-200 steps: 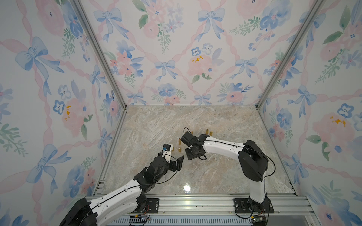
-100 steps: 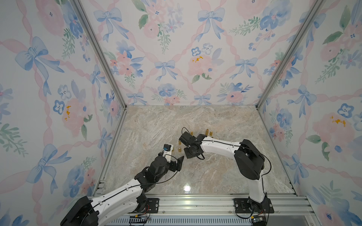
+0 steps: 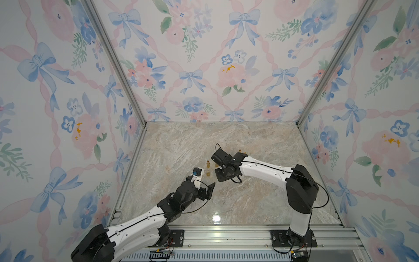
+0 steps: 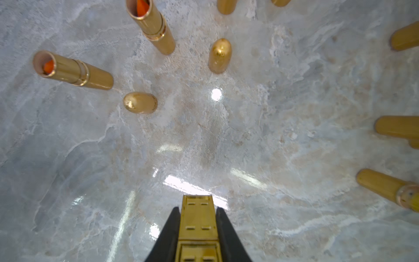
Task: Open the lipstick cap
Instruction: Pick up the lipstick at the center of the board.
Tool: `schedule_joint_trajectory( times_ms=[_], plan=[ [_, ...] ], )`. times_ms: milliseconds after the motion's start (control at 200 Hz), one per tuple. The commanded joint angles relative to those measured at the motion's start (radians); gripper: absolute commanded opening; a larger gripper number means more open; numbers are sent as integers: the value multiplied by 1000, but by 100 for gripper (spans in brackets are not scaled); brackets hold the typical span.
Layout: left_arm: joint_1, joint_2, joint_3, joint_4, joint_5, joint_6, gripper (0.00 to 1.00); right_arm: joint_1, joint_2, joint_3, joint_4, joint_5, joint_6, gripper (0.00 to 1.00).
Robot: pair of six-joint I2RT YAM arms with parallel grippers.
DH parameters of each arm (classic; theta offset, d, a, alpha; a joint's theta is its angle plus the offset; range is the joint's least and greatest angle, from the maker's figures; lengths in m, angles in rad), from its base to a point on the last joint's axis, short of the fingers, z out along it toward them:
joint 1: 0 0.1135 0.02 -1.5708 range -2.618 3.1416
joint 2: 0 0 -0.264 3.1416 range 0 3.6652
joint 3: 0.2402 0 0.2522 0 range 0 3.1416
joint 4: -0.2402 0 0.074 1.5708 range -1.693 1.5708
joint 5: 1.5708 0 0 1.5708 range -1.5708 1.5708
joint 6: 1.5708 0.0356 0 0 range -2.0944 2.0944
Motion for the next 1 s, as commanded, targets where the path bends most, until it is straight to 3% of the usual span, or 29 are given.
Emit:
schedule_joint_trajectory(
  times_ms=[0,190,325,405,595,995],
  plan=[
    [-37,25,20,60,48,66,98,-28,-80,-24,-82,-76,-18,27],
    [-105,134,15,192,111,163,96,-57,-157,-9,-169,-226,-53,27],
    [-121,228,38,259,149,226,86,-61,-196,-15,-196,-298,-63,27],
    [-123,262,42,311,152,244,75,-62,-200,-19,-211,-327,-65,27],
    [-122,297,35,417,164,267,60,-70,-249,-63,-194,-409,-37,27],
    [-123,304,34,496,238,283,45,-74,-251,-106,-119,-463,11,27]
  ],
)
